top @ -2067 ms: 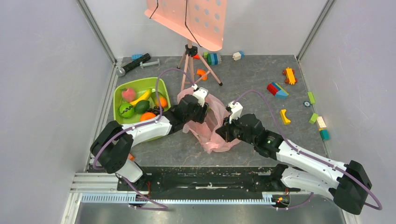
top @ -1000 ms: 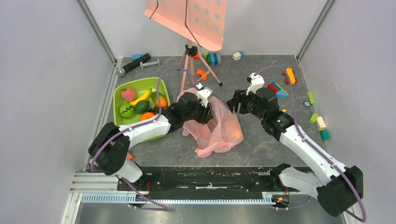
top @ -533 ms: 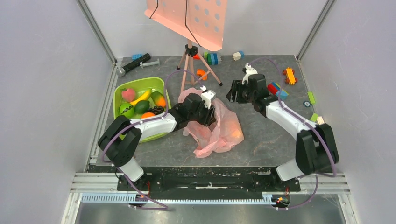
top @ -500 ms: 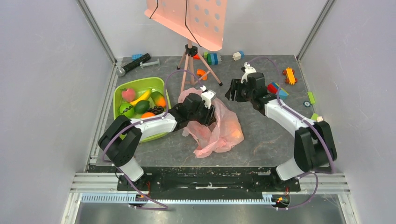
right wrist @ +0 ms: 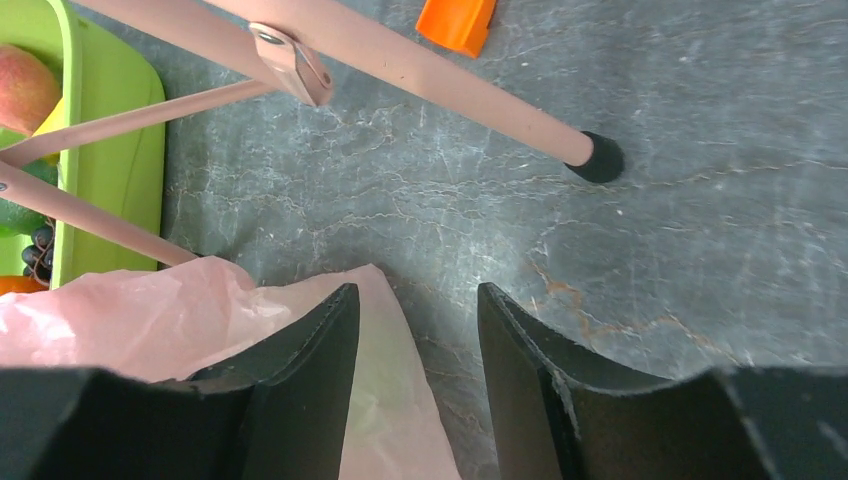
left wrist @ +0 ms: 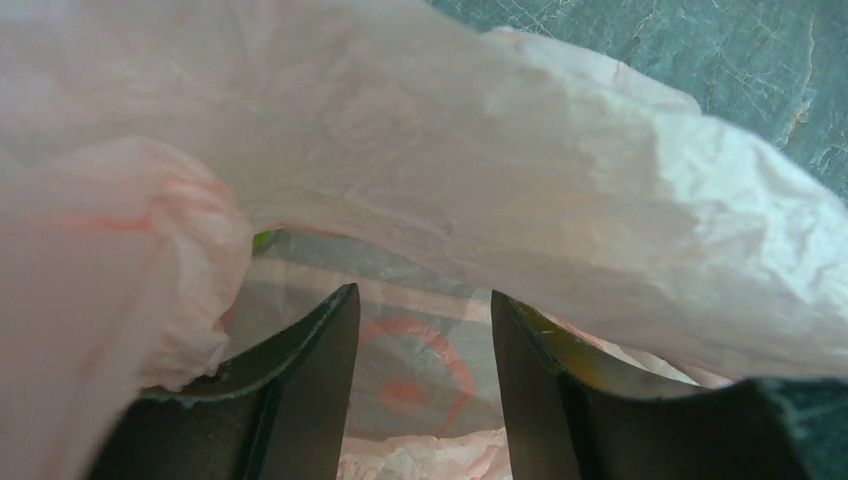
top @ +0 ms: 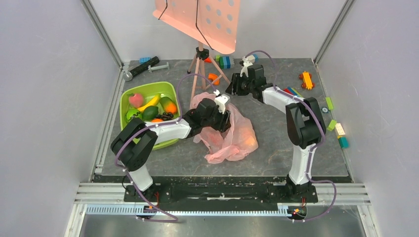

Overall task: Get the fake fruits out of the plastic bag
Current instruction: Take out the fake fruit from the plastic bag.

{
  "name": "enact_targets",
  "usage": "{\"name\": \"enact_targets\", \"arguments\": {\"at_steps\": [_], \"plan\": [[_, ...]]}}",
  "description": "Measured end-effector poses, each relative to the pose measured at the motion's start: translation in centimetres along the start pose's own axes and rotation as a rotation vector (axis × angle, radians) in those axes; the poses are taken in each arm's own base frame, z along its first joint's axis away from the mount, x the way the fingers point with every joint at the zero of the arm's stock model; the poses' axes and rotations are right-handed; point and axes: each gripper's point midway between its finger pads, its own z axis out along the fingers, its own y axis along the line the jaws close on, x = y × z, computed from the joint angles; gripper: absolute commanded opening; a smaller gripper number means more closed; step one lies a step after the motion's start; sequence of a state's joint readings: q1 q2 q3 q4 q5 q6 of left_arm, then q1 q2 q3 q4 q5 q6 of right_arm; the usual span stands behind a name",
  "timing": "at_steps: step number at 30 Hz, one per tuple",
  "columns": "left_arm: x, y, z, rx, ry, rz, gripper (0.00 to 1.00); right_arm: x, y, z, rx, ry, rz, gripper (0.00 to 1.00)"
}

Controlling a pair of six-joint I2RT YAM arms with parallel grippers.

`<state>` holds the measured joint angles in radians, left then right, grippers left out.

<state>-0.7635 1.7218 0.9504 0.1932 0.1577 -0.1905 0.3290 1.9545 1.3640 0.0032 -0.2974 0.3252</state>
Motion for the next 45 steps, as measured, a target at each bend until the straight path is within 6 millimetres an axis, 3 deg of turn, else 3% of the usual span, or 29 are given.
{"name": "enact_targets", "arguments": {"at_steps": [14, 22, 26, 28, 35, 45], "plan": [[-0.1, 1.7, 0.2, -0.094, -0.012, -0.002, 0.76, 3.3, 2.0, 5.0, -0.161, 0.099, 0.039, 0.58], [0.8, 3.0, 0.3, -0.163, 0.022, -0.005, 0.81, 5.4, 3.5, 6.0, -0.204, 0.144, 0.012, 0.42], [0.7, 3.5, 0.3, -0.191, 0.019, -0.005, 0.82, 6.9, 3.1, 5.8, -0.206, 0.166, -0.003, 0.38], [0.7, 3.6, 0.3, -0.200, 0.018, -0.004, 0.84, 8.6, 2.6, 5.2, -0.196, 0.197, -0.003, 0.36], [1.1, 4.4, 0.0, -0.248, 0.034, -0.003, 0.90, 10.5, 2.3, 2.5, -0.187, 0.216, -0.030, 0.37], [1.8, 2.1, 0.3, -0.176, 0.058, 0.014, 0.92, 12.2, 2.2, -0.2, -0.175, 0.187, 0.034, 0.36]]}}
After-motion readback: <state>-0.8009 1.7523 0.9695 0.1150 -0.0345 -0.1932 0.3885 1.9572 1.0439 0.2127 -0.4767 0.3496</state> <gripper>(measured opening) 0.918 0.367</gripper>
